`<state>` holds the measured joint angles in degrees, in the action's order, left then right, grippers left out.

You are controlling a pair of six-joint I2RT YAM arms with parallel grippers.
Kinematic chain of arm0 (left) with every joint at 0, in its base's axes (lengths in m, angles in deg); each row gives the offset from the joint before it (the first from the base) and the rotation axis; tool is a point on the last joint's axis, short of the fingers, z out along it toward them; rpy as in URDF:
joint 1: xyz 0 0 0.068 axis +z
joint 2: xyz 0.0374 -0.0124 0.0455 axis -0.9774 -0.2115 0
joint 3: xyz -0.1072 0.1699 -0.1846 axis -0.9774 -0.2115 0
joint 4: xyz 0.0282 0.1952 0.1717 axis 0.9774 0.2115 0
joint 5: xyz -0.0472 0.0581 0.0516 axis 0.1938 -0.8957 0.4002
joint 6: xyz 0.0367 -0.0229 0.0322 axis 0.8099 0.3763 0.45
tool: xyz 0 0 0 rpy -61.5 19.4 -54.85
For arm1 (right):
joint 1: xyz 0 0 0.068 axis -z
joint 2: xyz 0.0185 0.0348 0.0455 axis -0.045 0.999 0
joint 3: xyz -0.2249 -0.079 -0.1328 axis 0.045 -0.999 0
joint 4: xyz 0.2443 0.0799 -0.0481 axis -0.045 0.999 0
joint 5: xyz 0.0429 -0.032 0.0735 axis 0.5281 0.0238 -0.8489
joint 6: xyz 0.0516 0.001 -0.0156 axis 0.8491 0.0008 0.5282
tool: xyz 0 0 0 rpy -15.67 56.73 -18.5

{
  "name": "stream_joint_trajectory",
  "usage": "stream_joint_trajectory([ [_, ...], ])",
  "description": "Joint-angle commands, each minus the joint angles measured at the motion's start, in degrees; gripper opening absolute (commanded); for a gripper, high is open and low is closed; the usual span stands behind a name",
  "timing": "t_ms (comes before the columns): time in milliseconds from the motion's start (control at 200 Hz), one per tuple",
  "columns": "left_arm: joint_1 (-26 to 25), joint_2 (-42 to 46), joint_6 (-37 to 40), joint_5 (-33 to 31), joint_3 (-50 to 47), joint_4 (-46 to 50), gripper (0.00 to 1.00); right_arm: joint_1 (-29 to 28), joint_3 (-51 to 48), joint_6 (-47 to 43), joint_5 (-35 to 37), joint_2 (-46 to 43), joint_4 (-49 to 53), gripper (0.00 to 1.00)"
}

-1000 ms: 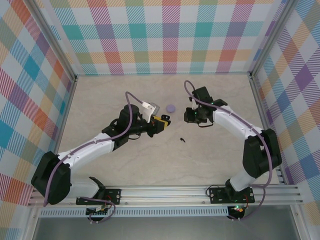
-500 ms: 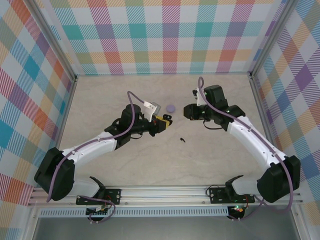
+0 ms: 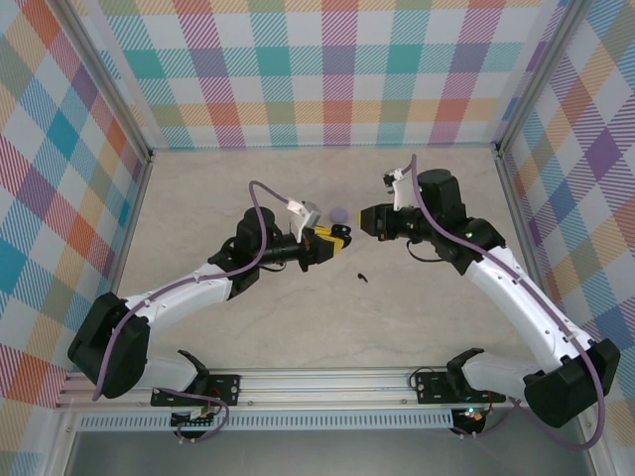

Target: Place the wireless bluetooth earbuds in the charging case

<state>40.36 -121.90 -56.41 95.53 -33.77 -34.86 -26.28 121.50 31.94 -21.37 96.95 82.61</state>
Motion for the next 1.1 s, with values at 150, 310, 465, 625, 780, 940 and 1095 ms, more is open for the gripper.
stream_joint_trajectory([
  [150, -1.0, 1.0, -2.7, 2.9, -0.1, -8.3, 0.08, -1.6, 1.8, 0.8, -2.0, -1.3, -3.1, 0.22],
  [310, -1.3, 0.6, -3.3, 3.3, 0.5, -8.7, 0.08, -2.2, 1.9, 0.7, -2.0, -0.9, -3.7, 0.22],
  [465, -1.6, 0.1, -3.6, 3.8, 1.3, -8.3, 0.08, -2.4, 2.4, 0.2, -2.3, -0.2, -3.2, 0.22],
  [625, -1.9, 0.1, -4.1, 3.5, 1.9, -8.0, 0.08, -2.7, 2.8, 0.0, -2.7, 0.2, -3.1, 0.22],
  [780, -2.0, 0.0, -4.5, 3.4, 2.3, -8.2, 0.08, -3.0, 2.9, -0.2, -2.8, 0.6, -2.9, 0.22],
  [940, -2.1, 0.3, -5.0, 2.9, 2.3, -8.4, 0.08, -3.2, 2.8, -0.3, -2.8, 0.8, -2.6, 0.22],
  [1095, -2.1, 0.6, -5.2, 2.5, 2.3, -8.5, 0.08, -3.4, 2.7, -0.4, -2.7, 0.8, -2.5, 0.22],
])
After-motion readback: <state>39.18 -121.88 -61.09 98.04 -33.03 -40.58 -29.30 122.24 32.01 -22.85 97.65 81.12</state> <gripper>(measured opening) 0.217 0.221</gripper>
